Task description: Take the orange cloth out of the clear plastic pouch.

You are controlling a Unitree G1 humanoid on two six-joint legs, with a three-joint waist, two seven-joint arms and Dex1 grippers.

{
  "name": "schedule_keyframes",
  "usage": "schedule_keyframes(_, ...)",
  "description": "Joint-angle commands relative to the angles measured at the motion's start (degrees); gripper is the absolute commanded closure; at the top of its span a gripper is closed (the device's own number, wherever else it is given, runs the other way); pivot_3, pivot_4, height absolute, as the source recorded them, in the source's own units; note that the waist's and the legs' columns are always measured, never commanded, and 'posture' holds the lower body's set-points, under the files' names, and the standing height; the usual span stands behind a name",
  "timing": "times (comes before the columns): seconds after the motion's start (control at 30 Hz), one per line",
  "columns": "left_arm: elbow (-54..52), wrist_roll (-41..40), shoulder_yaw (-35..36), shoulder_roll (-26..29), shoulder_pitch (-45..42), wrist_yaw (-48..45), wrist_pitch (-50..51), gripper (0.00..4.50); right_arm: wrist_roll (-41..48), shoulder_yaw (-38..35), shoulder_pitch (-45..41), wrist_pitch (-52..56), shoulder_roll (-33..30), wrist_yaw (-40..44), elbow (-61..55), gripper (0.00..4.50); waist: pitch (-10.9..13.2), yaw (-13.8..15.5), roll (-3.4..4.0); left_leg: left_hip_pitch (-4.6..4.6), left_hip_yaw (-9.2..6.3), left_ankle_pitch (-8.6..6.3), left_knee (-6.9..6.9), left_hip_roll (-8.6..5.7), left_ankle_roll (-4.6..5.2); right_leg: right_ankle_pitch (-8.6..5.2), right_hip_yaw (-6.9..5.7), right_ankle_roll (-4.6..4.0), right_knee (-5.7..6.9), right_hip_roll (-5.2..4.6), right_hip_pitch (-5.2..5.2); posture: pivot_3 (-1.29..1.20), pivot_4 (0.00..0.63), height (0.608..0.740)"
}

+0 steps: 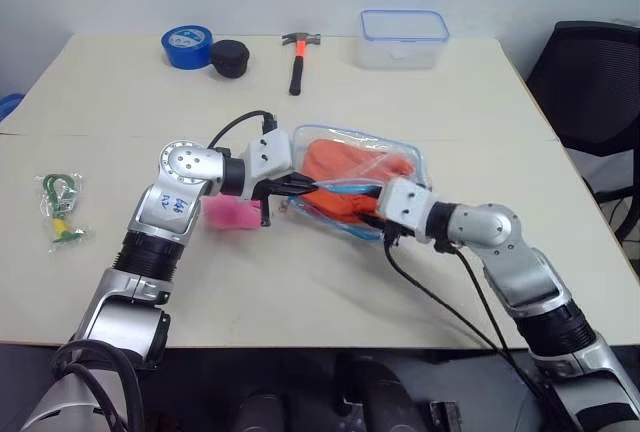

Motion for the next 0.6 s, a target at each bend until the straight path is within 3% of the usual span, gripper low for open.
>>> schedule_keyframes(0.03,-2.7,-1.3,0.6,-0.2,-1.4,0.1,0.5,4.50,-3.6,0.4,-0.7,-6.0,-0.9,-0.9,2.0,2.73,0.0,0.0,0.00,0.00,0.01,0.00,0.00,-0.01,0.00,0.00,0.00,0.00,0.00,-0.01,0.00,0.00,0.150,0.740)
schedule_keyframes(0.13,-3.1,-1.5,0.7,-0.3,-1.5,0.2,1.0,4.50,-5.1,0.2,-1.5,-7.7,-0.3,-1.8,4.2,2.57,0.0,0.0,0.00,0.00,0.11,0.00,0.00,0.01,0.00,0.00,-0.01,0.00,0.00,0.00,0.00,0.00,0.150,0.740)
schedule_keyframes(0.2,-3.8,-1.8,0.9,-0.4,-1.4,0.3,1.6,4.50,-7.6,0.5,-2.3,-9.1,0.3,-3.9,5.9,2.14,0.0,-0.1,0.00,0.00,0.13,0.00,0.00,0.03,0.00,0.00,0.01,0.00,0.01,0.00,0.00,0.00,0.150,0.740)
schedule_keyframes(0.3,-5.9,-2.5,0.9,-0.3,-0.8,0.0,2.8,4.50,-10.0,0.7,-2.9,-10.2,1.2,-5.8,7.3,1.12,0.0,-0.1,0.00,0.01,0.14,0.00,0.00,0.05,0.00,0.00,0.04,0.00,0.03,0.01,-0.02,0.00,0.150,0.740)
schedule_keyframes(0.6,-9.2,-4.5,1.5,-0.4,-0.6,0.4,6.6,4.50,-16.7,3.8,-5.0,-17.0,0.8,-5.8,13.2,1.12,0.0,-0.1,0.00,0.00,0.14,0.00,0.00,0.08,-0.01,0.00,0.04,0.00,0.02,-0.01,-0.02,0.00,0.150,0.740)
